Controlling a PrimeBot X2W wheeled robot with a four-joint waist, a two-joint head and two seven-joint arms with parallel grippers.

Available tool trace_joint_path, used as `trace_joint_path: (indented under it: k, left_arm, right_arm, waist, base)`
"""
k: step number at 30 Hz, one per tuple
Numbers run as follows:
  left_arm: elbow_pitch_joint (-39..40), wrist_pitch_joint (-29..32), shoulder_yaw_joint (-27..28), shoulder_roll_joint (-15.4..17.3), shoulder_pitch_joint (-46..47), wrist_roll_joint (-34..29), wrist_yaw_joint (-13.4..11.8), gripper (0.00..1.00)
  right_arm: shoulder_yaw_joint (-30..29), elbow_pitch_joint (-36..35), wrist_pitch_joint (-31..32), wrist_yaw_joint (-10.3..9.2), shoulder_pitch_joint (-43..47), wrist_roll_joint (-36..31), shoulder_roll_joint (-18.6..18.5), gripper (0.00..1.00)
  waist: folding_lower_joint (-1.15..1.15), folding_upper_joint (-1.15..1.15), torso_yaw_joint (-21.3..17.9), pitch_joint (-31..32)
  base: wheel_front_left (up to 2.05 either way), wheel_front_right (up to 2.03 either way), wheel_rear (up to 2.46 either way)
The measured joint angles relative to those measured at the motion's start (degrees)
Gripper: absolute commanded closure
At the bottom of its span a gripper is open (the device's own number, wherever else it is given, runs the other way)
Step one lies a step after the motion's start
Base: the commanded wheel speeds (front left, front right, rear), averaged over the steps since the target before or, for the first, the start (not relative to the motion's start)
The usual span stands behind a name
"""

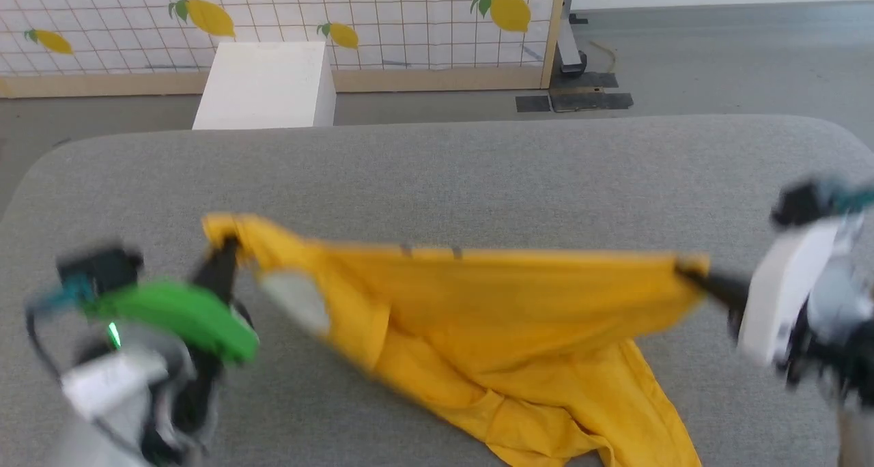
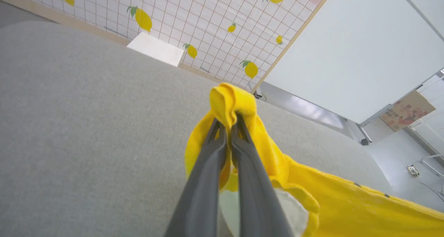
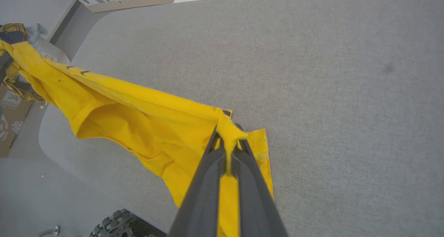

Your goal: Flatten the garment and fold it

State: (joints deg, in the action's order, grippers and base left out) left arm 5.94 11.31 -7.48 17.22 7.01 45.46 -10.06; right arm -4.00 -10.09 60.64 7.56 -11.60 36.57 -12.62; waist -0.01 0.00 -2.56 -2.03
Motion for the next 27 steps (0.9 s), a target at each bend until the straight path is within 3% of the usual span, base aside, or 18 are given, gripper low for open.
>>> trace_joint_path:
  k: [2,5,11,19,27]
  left_arm:
    - [-1.7,3.0,-1.5,4.7,6.1,-3.8,1.1,1.00]
    - [-5.7,6.3,-2.2,7.7,17.3,-5.4,2.5,1.00]
    - [-14.7,9.6,-4.7,11.2,39.1,-10.5,5.0,1.00]
    - [-25.6,8.2,-4.8,12.2,63.7,-15.6,4.9,1.00]
    - [-31.3,-0.8,-4.8,12.3,81.5,-19.8,4.8,1.00]
  right_arm:
    - [0.0,1.2,2.1,0.00,-6.5,0.4,-1.0,1.00]
    - [-0.1,4.5,4.0,0.00,-17.6,-0.6,-1.5,1.00]
    - [-0.4,12.1,4.1,0.01,-37.2,-5.9,-0.6,1.00]
    - [-3.1,24.5,-4.3,0.02,-60.9,-14.4,3.9,1.00]
    - [-7.9,34.7,-17.9,0.05,-79.0,-23.3,8.2,1.00]
  waist:
    - [0.00,0.00,0.0,-0.4]
    - [0.00,0.00,0.1,-1.6]
    - [0.00,0.00,0.2,-5.3]
    - [0.01,0.00,-0.3,-12.7]
    - [0.02,0.00,-1.4,-21.5]
  base:
    - [0.00,0.00,0.00]
    - [0.00,0.00,0.00]
    - [0.00,0.00,0.00]
    - [0.00,0.00,0.00]
    - [0.00,0.00,0.00]
